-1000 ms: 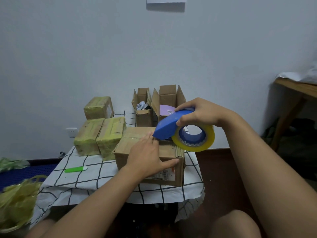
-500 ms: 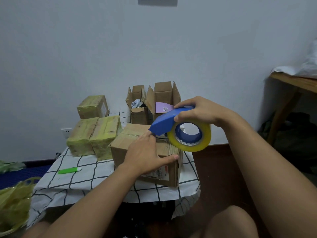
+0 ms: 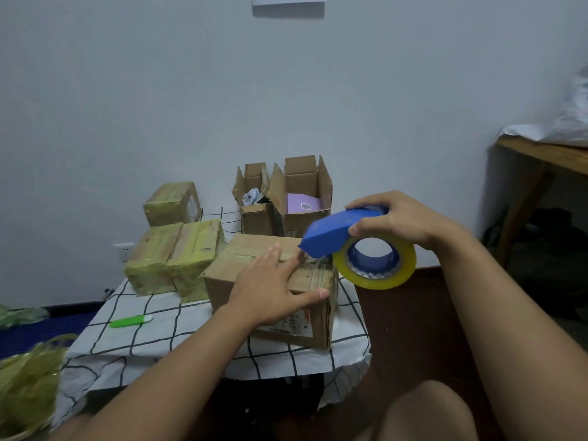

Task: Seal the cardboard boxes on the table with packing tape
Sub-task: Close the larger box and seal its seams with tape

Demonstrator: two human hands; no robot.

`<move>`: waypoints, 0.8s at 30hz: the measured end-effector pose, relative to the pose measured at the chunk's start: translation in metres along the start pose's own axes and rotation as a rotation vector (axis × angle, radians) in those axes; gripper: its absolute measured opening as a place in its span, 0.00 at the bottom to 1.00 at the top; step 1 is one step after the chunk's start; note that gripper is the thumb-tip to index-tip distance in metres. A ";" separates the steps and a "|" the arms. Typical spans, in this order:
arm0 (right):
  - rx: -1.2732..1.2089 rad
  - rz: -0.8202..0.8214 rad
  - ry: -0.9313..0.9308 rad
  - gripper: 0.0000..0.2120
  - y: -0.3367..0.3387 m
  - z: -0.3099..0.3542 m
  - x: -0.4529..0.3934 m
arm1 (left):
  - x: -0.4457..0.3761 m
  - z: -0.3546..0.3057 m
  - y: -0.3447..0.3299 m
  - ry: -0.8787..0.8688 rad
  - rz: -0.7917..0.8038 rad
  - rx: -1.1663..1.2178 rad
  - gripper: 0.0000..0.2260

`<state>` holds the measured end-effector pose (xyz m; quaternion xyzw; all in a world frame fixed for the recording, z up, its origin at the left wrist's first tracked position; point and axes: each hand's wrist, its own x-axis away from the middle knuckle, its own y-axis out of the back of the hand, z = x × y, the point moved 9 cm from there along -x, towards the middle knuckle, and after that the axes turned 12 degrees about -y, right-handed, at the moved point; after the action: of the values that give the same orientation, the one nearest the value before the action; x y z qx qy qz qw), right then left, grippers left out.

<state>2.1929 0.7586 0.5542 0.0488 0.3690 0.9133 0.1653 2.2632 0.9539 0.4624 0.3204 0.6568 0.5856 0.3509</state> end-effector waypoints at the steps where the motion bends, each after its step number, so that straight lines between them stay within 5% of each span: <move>1: 0.004 -0.001 -0.002 0.17 -0.001 -0.001 0.000 | 0.000 -0.001 0.001 -0.004 0.002 -0.003 0.45; 6: -0.005 0.005 -0.013 0.25 -0.010 -0.016 0.004 | -0.005 -0.009 0.002 -0.108 -0.038 -0.060 0.45; 15: -0.099 -0.032 -0.007 0.24 -0.015 -0.025 0.014 | -0.008 -0.030 0.007 -0.213 -0.125 -0.106 0.42; 20: -0.123 -0.052 -0.002 0.24 -0.015 -0.027 0.016 | -0.010 -0.040 0.008 -0.236 -0.165 -0.086 0.30; 24: -0.149 -0.038 0.018 0.22 -0.019 -0.030 0.019 | -0.010 -0.039 0.006 -0.261 -0.144 -0.078 0.36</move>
<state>2.1741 0.7581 0.5187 0.0212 0.3024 0.9353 0.1826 2.2364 0.9248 0.4717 0.3319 0.6034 0.5373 0.4868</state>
